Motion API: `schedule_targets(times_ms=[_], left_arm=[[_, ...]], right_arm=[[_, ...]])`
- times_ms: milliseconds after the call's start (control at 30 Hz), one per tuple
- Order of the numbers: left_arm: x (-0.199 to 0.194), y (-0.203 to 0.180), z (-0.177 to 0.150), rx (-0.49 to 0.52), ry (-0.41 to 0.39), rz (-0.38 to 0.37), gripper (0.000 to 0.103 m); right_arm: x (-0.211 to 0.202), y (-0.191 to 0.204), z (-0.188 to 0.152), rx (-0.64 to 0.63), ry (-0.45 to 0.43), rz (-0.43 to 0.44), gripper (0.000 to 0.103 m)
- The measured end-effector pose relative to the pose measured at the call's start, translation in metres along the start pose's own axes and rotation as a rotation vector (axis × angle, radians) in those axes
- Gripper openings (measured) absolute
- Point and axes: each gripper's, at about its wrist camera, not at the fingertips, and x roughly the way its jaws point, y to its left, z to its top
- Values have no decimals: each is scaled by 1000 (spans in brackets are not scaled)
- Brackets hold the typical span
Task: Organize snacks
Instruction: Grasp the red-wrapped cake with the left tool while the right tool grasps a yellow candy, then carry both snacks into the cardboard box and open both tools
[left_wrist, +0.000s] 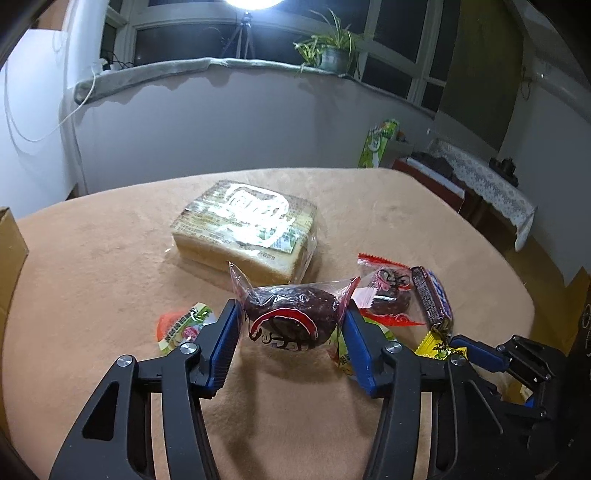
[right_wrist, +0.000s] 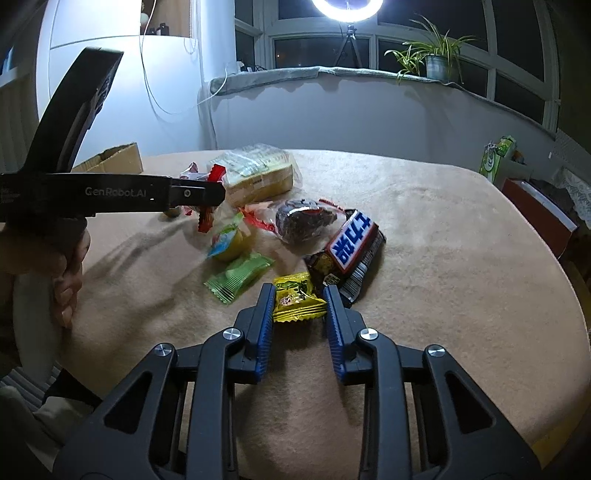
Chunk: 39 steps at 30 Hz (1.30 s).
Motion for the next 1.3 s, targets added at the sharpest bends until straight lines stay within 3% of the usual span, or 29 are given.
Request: schedule_targets(times_ms=[400, 900, 1300], left_arm=[[-52, 21, 4, -51, -106, 5, 53], [-100, 46, -5, -80, -200, 41, 53], [-144, 90, -22, -103, -254, 168, 53]], right_arm=[[-34, 0, 15, 45, -118, -13, 27], [-48, 41, 37, -32, -148, -10, 27], [-35, 107, 63, -142, -152, 49, 27]])
